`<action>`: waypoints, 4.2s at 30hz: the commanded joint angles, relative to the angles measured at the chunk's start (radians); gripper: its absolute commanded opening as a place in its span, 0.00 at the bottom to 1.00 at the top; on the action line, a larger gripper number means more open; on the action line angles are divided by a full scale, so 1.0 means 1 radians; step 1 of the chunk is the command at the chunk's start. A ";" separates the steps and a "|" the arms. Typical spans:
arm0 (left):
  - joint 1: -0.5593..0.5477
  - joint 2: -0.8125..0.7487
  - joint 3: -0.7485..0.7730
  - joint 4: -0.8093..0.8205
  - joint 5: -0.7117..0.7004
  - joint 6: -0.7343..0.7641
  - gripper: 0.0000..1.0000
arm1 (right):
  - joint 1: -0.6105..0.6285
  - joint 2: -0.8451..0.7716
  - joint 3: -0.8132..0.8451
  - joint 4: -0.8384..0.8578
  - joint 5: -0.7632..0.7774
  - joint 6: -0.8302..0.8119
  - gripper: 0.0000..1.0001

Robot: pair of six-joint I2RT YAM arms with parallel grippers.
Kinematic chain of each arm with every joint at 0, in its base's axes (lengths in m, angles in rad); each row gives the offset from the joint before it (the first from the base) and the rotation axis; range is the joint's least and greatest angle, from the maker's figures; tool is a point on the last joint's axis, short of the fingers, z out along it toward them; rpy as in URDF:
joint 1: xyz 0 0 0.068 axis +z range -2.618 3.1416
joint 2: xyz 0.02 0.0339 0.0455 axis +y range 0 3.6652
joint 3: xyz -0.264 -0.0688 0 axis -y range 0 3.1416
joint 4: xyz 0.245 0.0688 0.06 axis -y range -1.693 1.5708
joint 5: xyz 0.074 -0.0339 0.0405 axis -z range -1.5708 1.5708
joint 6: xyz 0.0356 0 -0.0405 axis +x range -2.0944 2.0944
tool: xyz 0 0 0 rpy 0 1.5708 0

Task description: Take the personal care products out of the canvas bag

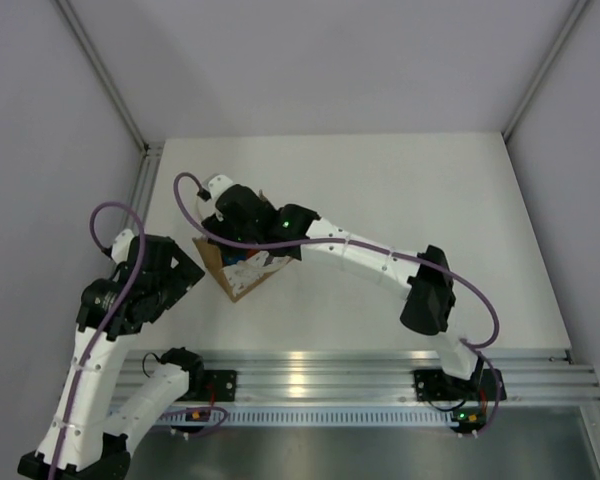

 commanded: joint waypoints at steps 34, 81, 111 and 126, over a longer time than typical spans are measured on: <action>-0.001 0.016 0.062 -0.074 -0.025 0.072 0.98 | 0.027 0.068 0.038 0.048 0.080 -0.032 0.08; -0.001 -0.001 0.071 -0.074 -0.040 0.072 0.98 | 0.030 -0.030 0.007 0.048 0.159 -0.026 0.00; -0.001 -0.013 0.039 -0.072 -0.040 0.058 0.98 | 0.028 -0.157 0.155 0.045 0.185 -0.099 0.00; -0.001 -0.007 0.028 -0.052 -0.036 0.050 0.98 | 0.028 -0.231 0.215 0.045 0.231 -0.161 0.00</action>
